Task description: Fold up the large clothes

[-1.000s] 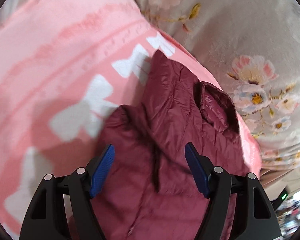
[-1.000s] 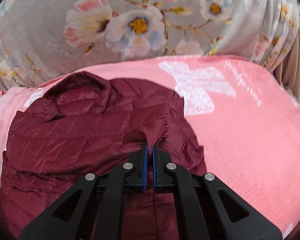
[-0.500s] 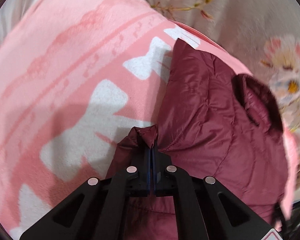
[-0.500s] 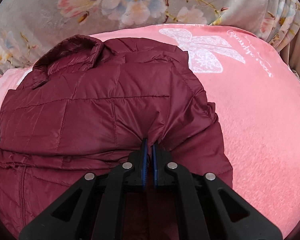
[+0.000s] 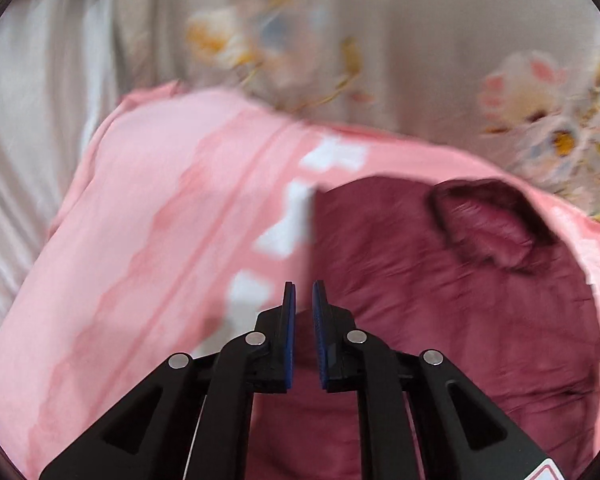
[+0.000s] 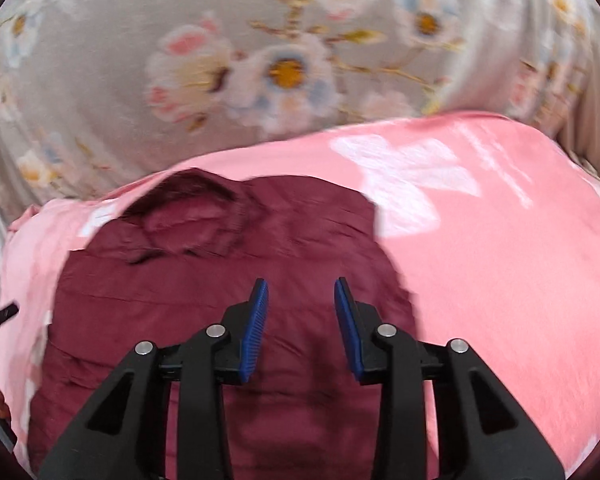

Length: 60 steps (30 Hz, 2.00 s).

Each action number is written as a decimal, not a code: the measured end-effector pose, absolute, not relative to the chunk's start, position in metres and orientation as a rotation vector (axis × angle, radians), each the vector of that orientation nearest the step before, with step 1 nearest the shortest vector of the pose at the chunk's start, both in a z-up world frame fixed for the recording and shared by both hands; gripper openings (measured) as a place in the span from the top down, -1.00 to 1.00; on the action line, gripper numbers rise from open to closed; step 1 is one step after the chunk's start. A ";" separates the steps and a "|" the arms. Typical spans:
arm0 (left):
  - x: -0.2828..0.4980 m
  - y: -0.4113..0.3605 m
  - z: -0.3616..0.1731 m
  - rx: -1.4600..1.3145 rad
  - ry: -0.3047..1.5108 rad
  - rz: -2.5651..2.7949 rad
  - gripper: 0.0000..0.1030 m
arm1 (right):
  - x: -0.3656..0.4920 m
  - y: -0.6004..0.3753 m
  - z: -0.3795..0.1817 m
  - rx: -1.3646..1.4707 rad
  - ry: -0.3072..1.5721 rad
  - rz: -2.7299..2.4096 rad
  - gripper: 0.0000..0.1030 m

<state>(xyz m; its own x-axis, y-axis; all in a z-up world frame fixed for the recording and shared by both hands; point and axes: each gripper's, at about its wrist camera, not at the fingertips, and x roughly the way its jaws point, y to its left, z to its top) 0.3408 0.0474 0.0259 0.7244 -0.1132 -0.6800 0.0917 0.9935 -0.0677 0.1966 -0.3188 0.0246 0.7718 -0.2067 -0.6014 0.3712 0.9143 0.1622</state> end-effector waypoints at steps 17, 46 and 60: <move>0.363 -0.079 -0.071 0.145 0.837 -0.166 0.39 | 0.264 -0.247 -0.071 0.166 0.805 -0.208 0.36; 0.361 -0.078 -0.065 0.146 0.836 -0.185 0.27 | 0.256 -0.267 -0.062 0.315 0.762 -0.110 0.02; 0.469 -0.091 -0.030 -0.162 1.000 -0.322 -0.28 | 0.338 -0.357 -0.042 0.820 0.709 -0.010 0.02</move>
<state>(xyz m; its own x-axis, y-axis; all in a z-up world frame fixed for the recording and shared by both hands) 0.4693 -0.0913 -0.0305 0.4983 -0.3379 -0.7984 0.1909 0.9411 -0.2791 0.3382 -0.3565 -0.0416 0.7721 0.2547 -0.5822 0.2718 0.6957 0.6649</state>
